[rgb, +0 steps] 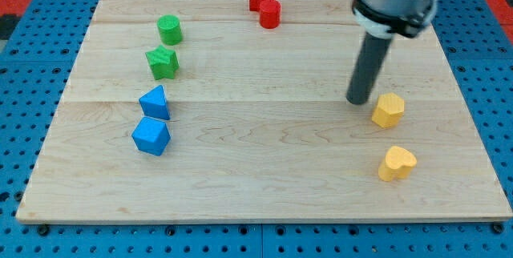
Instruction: Move the red star and the red circle parallel to each other
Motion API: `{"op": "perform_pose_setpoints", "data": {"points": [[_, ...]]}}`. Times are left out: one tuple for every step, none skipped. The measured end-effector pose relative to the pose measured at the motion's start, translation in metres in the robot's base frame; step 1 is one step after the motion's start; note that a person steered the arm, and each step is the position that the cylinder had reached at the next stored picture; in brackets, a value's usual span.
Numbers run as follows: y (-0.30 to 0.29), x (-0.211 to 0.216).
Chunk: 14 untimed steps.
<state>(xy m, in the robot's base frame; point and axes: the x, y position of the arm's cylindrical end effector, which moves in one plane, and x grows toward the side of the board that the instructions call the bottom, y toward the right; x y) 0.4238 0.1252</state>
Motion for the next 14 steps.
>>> {"op": "perform_pose_setpoints", "data": {"points": [[-0.028,-0.061],[-0.069,-0.084],[-0.143,-0.081],[-0.153,-0.079],[-0.154,-0.079],[-0.174,-0.079],[-0.206,-0.079],[-0.232,-0.079],[-0.237,-0.101],[-0.216,-0.110],[-0.233,-0.154],[-0.235,-0.198],[-0.188,-0.215],[-0.150,-0.215]]}}
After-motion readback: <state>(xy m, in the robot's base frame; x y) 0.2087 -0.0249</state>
